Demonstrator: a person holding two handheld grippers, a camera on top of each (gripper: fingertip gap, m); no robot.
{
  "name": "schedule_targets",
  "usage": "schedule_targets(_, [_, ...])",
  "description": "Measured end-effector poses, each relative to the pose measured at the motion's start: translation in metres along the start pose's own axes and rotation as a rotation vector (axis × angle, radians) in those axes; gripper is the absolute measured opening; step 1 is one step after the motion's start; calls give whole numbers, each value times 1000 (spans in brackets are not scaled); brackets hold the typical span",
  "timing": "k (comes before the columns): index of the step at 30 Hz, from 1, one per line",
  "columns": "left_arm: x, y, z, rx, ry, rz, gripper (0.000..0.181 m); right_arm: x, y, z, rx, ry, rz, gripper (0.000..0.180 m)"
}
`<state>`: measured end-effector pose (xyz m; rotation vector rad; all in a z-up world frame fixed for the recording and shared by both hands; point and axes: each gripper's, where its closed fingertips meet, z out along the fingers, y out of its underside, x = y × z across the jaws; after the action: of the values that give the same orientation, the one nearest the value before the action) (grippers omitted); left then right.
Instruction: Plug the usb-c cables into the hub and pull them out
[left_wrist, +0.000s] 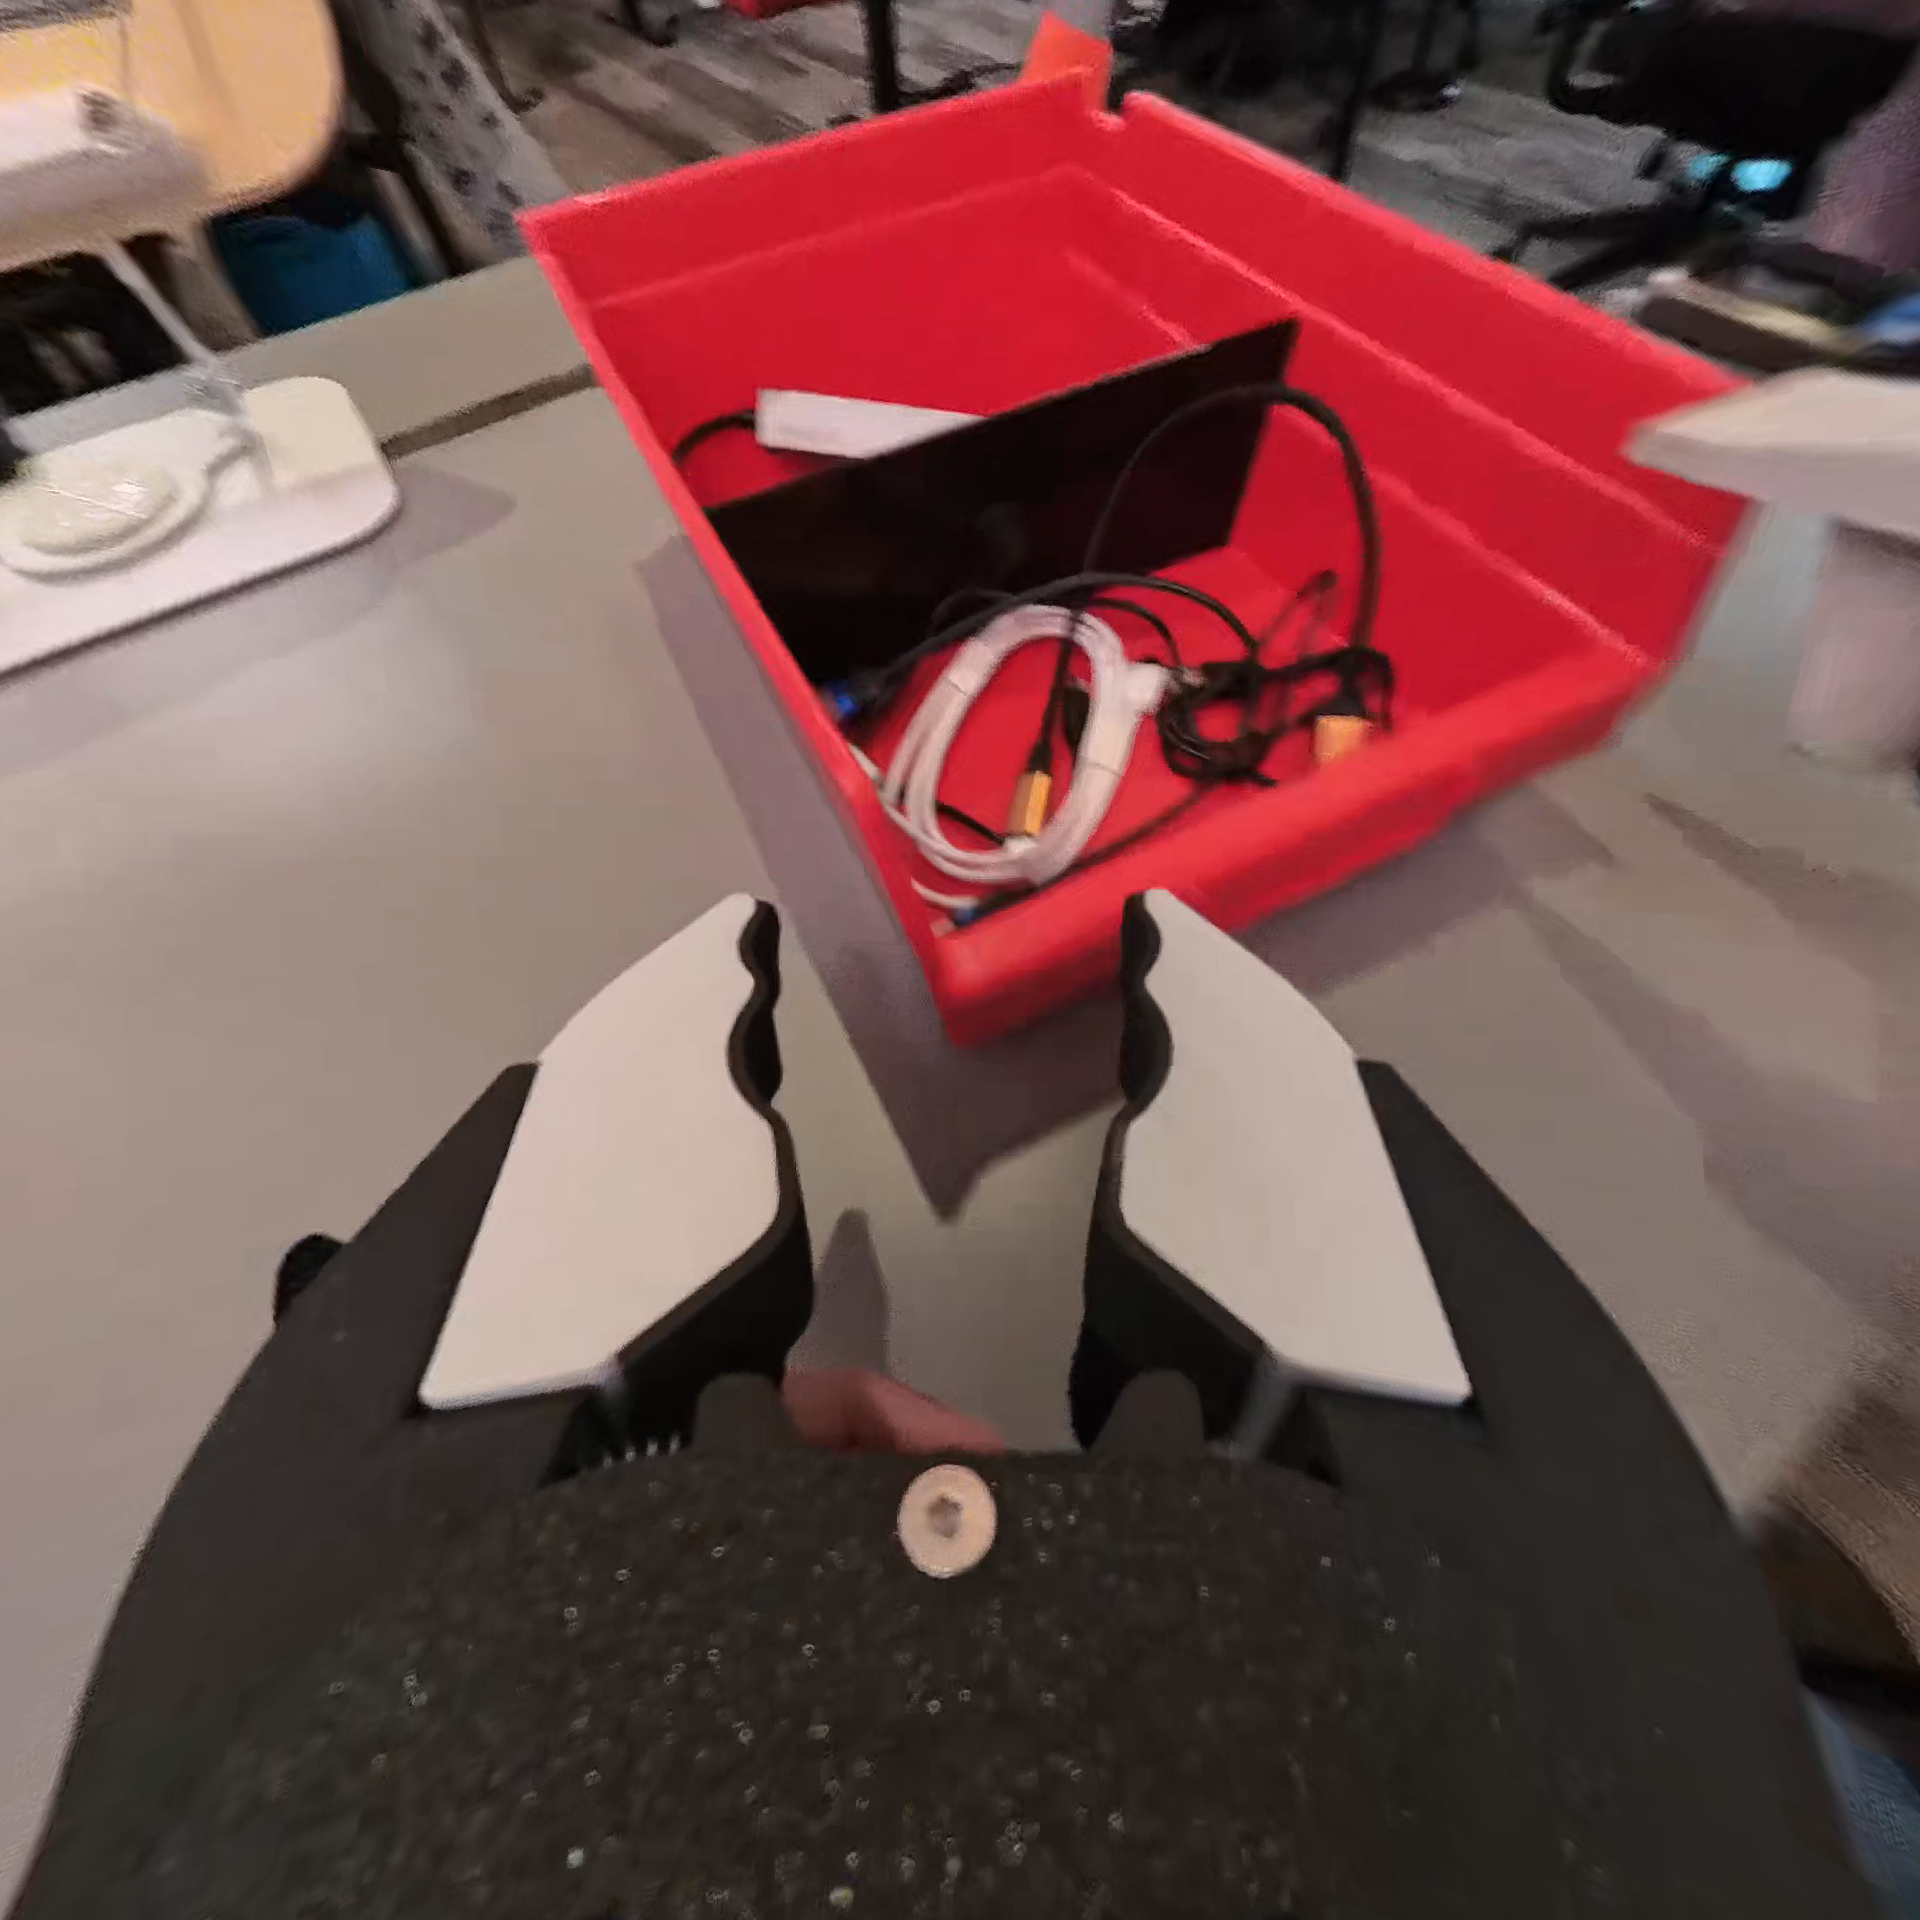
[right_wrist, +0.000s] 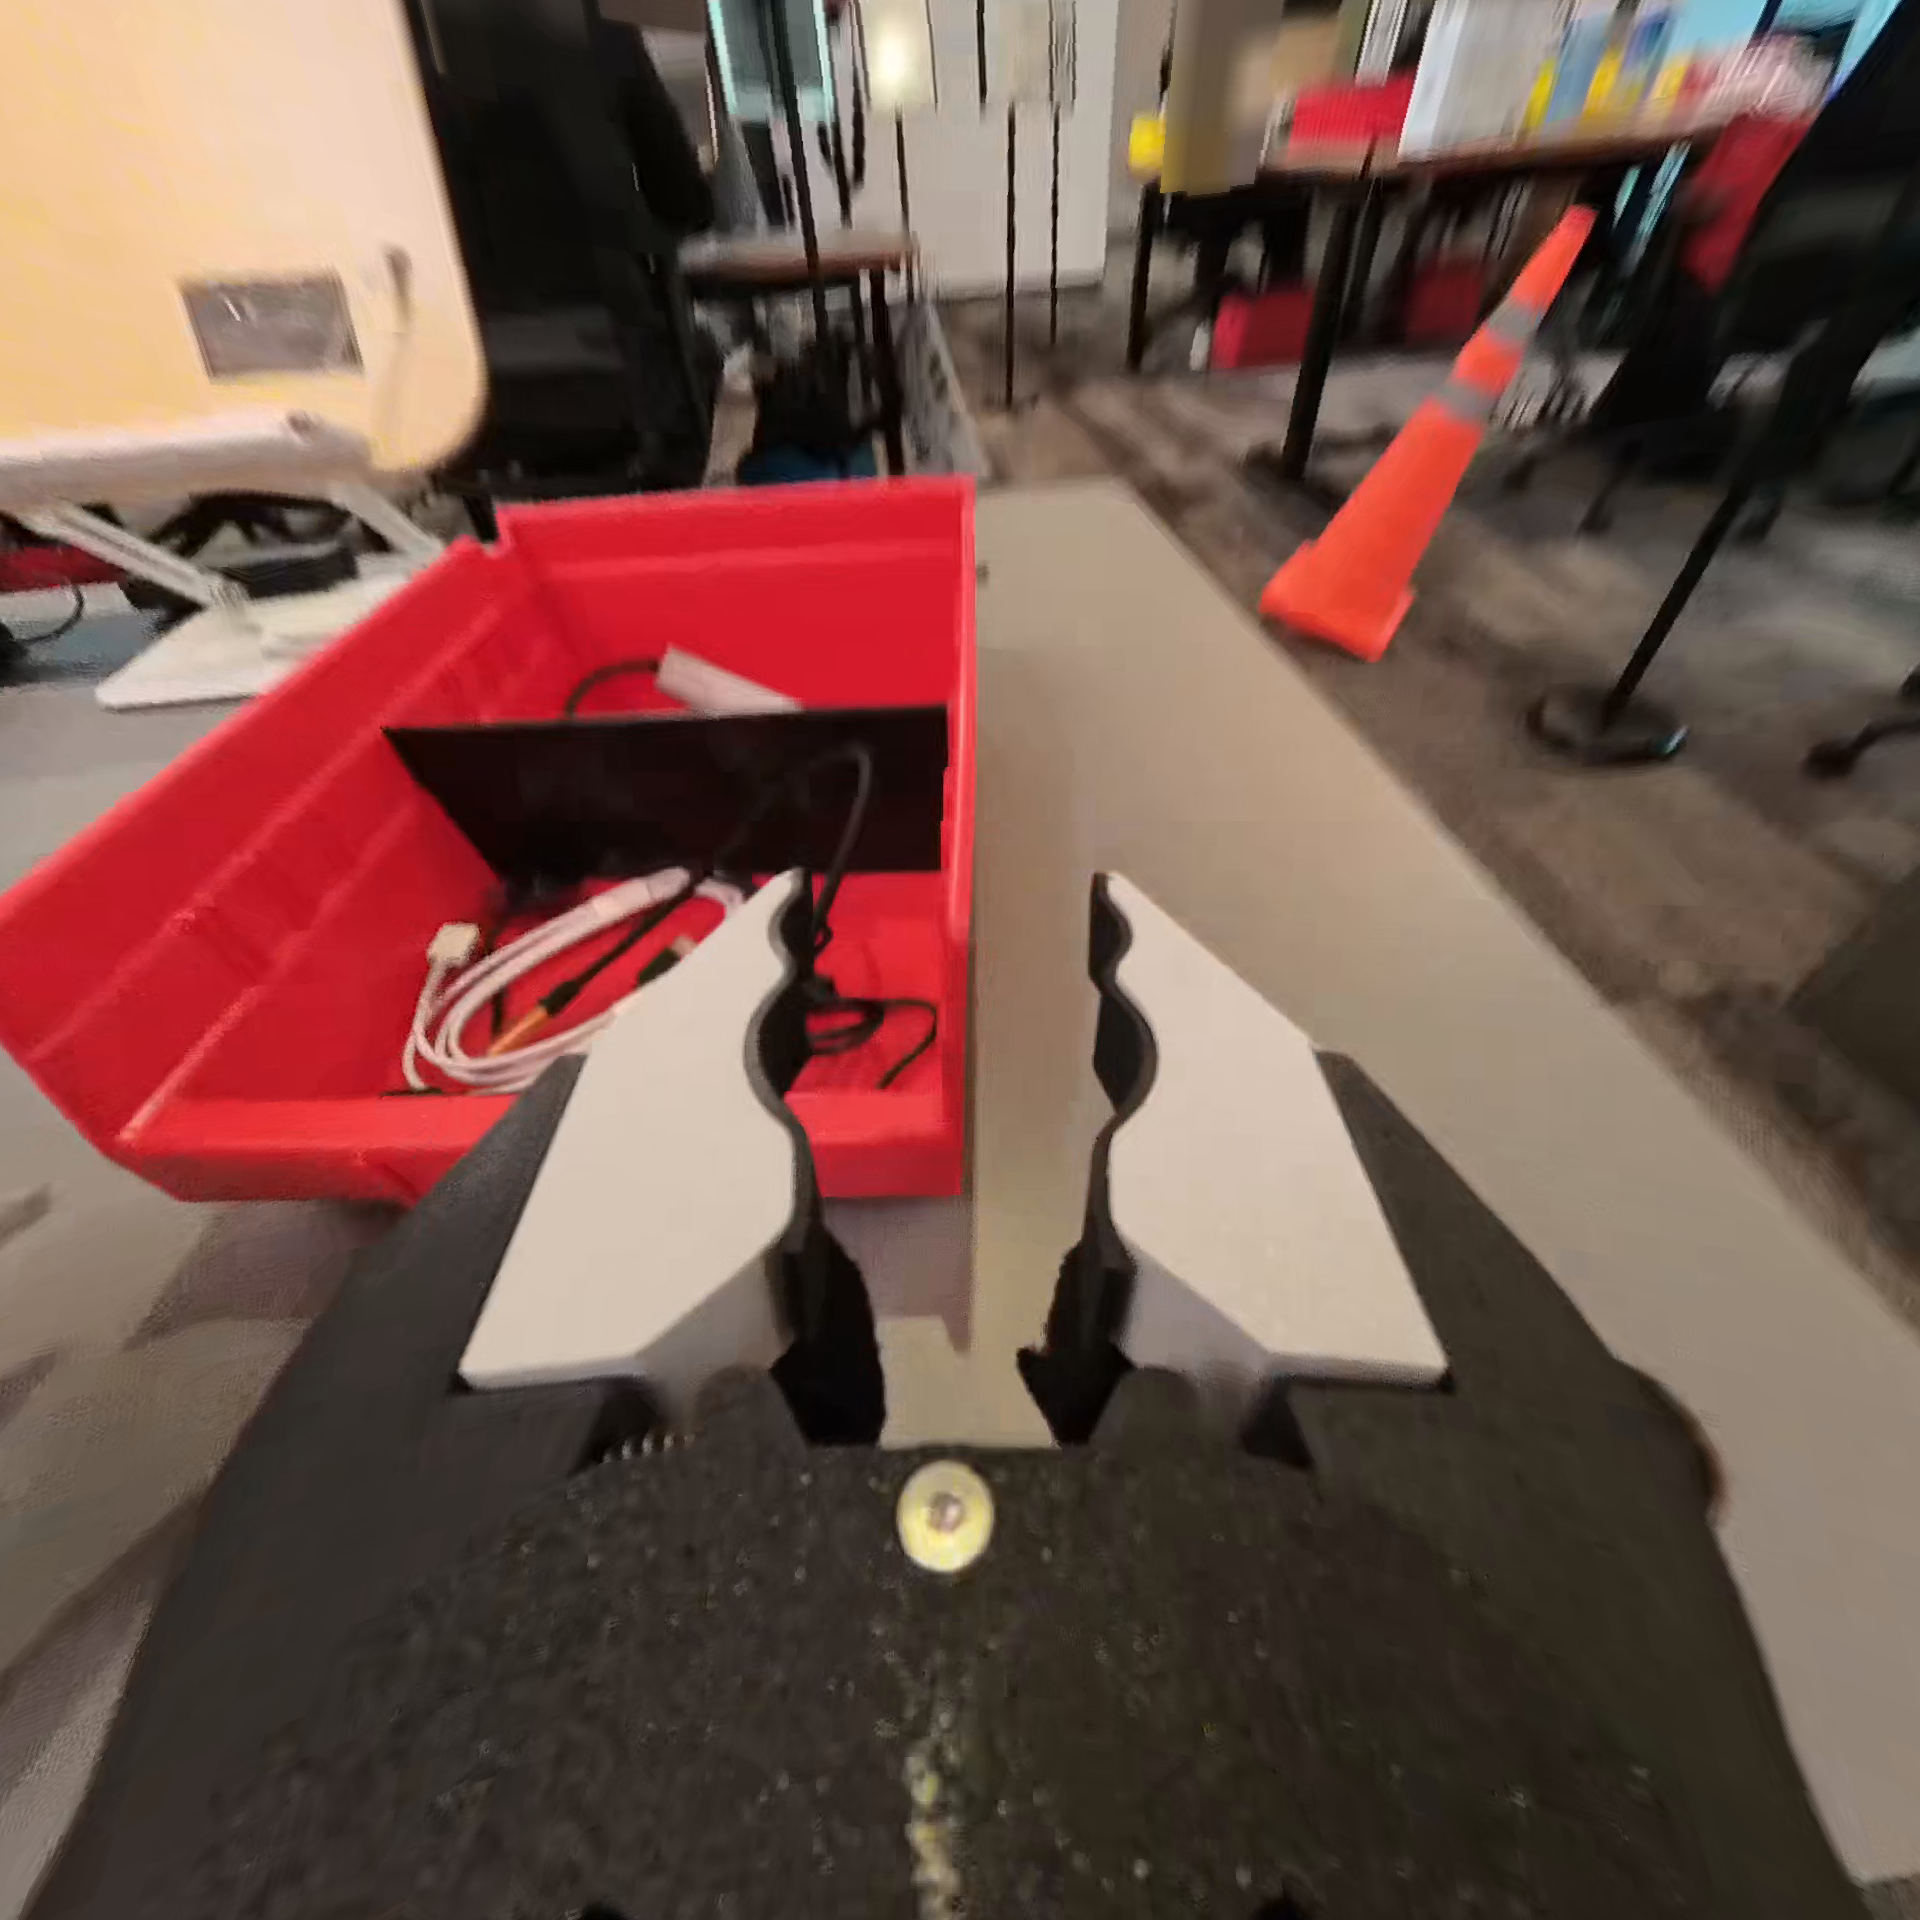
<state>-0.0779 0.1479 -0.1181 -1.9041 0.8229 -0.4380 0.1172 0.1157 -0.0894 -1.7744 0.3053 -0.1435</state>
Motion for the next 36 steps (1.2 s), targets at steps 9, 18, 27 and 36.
schedule_targets(9, [-33, -1, 48, -37, -96, -75, 7, -8, 41, 37, -161, 28, -15, 3])
schedule_targets(18, [-124, 4, -42, 106, -257, -68, 4, -121, 11, 16, -41, -75, -106, 2])
schedule_targets(27, [-243, 44, -91, 90, -402, -86, 5, -264, 24, 52, -47, -220, -163, 2])
schedule_targets(36, [-266, 71, -77, 48, -365, -167, 7, -288, 53, 64, -107, -235, -204, 4])
